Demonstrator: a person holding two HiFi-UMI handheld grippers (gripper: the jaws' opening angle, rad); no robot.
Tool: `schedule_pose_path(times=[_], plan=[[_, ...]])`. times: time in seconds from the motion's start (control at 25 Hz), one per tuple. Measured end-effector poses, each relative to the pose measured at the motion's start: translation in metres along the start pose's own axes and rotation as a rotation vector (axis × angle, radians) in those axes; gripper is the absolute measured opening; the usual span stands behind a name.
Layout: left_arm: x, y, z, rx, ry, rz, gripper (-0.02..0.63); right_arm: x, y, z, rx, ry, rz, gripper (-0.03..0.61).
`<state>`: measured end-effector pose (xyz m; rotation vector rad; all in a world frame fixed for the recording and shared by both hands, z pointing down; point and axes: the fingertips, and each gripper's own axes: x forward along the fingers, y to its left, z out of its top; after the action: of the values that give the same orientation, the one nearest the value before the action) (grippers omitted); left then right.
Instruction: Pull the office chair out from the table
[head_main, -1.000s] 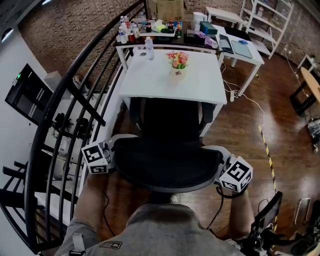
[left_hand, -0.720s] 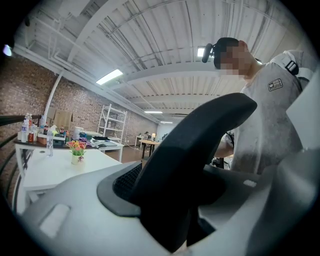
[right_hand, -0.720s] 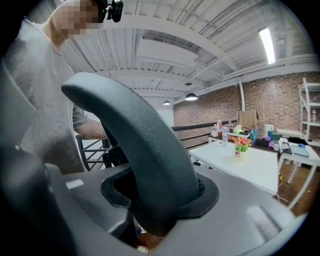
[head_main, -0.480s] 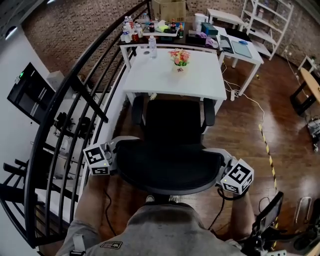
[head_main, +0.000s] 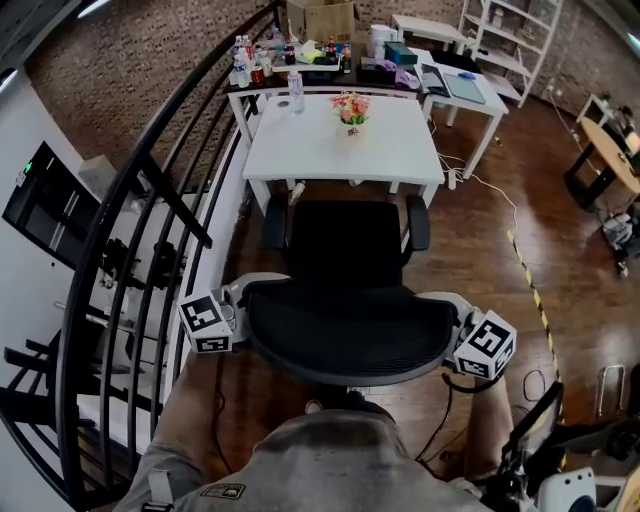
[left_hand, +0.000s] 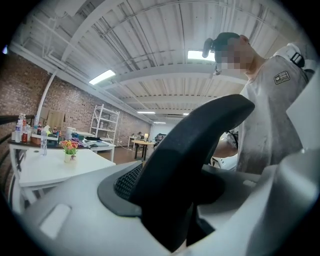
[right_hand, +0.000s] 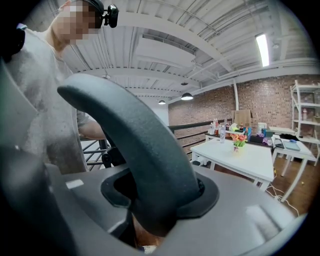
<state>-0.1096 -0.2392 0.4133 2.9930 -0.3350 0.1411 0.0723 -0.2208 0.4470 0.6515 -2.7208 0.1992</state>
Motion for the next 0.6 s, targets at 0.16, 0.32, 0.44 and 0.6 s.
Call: schedule_pose_path(times=[0.16, 0.32, 0.44, 0.6], plan=[[-0.006, -0.022, -0.002, 0.001, -0.004, -0.022, 0.236, -0.009, 0.021, -0.003, 0.006, -0.005, -0.010, 0.193], [-0.014, -0.040, -0.002, 0.008, -0.016, -0.042, 0.230, -0.016, 0.040, -0.005, 0.012, -0.007, -0.023, 0.193], [-0.020, -0.056, -0.003, 0.007, -0.020, -0.058, 0.227, -0.022, 0.056, -0.007, 0.024, -0.002, -0.032, 0.194], [-0.024, -0.077, -0.007, 0.004, -0.022, -0.066, 0.227, -0.031, 0.076, -0.014, 0.033, 0.000, -0.034, 0.193]])
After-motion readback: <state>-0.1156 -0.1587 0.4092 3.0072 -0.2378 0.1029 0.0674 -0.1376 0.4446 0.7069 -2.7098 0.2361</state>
